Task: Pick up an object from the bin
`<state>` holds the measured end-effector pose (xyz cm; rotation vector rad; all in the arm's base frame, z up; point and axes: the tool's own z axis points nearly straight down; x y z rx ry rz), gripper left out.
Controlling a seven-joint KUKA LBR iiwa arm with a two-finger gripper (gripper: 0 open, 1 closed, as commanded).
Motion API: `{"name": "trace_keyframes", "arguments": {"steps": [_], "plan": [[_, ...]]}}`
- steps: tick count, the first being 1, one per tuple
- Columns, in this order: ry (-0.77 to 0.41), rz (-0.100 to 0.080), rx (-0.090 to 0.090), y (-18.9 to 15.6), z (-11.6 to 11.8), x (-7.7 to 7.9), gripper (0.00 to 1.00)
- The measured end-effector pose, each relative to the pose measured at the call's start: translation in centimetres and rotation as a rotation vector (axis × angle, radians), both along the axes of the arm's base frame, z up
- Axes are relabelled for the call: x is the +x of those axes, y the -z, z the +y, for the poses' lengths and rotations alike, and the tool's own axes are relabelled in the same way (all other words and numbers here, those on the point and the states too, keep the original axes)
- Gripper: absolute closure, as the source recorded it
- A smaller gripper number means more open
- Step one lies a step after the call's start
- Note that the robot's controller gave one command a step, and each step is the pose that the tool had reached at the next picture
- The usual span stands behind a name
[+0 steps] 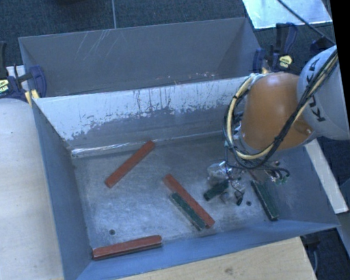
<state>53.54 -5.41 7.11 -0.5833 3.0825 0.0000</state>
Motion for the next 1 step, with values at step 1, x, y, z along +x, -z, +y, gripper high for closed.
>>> {"name": "trace_keyframes", "arguments": {"steps": [1], "plan": [[0.054, -0.007, -0.001, -14.58, 1.22, -2.6, 1.0]]}}
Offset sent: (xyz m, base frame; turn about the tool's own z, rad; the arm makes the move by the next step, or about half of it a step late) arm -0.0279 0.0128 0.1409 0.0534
